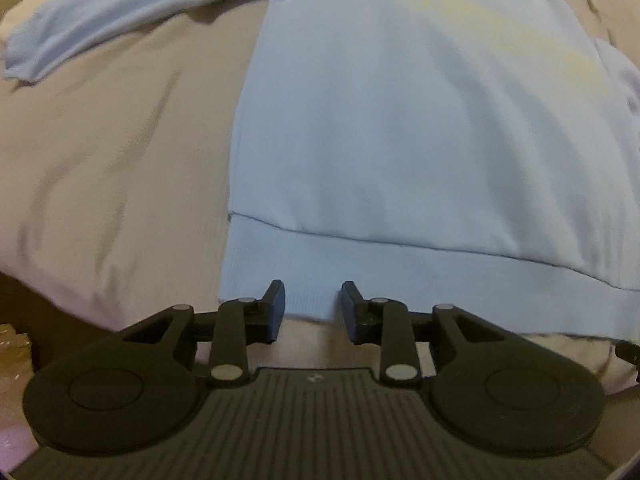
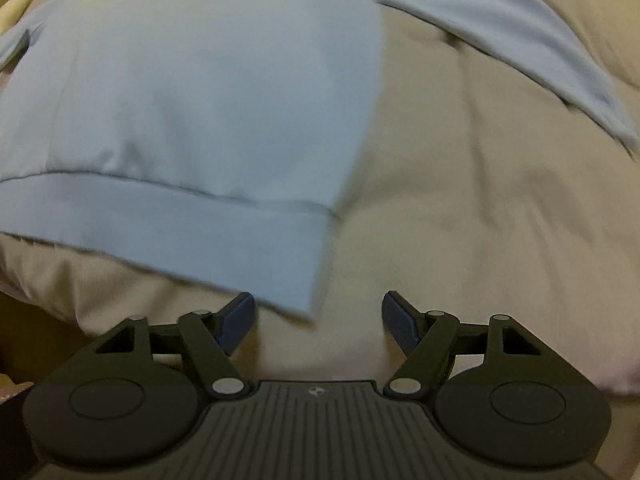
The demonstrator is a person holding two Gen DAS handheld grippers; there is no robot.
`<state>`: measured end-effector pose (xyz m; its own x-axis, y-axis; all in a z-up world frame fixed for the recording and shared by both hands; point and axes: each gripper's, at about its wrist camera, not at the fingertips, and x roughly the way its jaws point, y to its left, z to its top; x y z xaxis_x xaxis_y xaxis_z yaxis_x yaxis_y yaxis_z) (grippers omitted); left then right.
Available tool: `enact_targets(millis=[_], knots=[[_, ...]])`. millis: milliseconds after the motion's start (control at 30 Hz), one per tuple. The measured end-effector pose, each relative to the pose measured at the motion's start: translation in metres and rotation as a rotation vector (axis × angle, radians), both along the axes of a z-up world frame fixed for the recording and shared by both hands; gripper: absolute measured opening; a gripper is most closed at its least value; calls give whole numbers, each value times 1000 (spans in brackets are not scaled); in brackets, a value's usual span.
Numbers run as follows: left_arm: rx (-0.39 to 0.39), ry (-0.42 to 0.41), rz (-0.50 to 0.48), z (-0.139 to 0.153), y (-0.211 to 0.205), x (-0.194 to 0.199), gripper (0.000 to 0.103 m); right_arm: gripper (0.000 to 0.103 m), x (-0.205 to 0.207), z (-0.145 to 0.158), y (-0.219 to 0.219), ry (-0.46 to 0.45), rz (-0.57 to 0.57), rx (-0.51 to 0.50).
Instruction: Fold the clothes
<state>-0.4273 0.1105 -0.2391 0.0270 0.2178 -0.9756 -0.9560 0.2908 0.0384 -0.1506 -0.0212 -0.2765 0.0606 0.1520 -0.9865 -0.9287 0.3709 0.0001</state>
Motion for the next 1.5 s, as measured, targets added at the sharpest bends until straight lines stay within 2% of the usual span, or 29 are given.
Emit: enact_targets(millis=[100,167,300,367,500,667,967,1400,1500], knots=[[72,24,-55,45,-16,30,30,72,18,39,-10,12,-61,67],[121,-11,-82,77,-27,47,39,76,24,68,-3,17,-85,137],[199,-26,-100,131,-47,69,44,86,26,120,6,23,-107,244],[217,-23,-89,145,-48,67,48,90,27,140,6,21,-113,260],[245,0,-55,171,-53,65,48,90,30,167,-9,15,-121,246],[257,2,-44,188,-67,53,48,90,24,179,-19,15,-117,216],[255,18,-60,192,-79,45,52,90,7,184,-28,13,-73,198],[262,18,-132,194,-95,60,53,90,5,189,-38,5,-77,203],[266,19,-141,195,-97,66,55,90,7,190,-40,6,-84,209]])
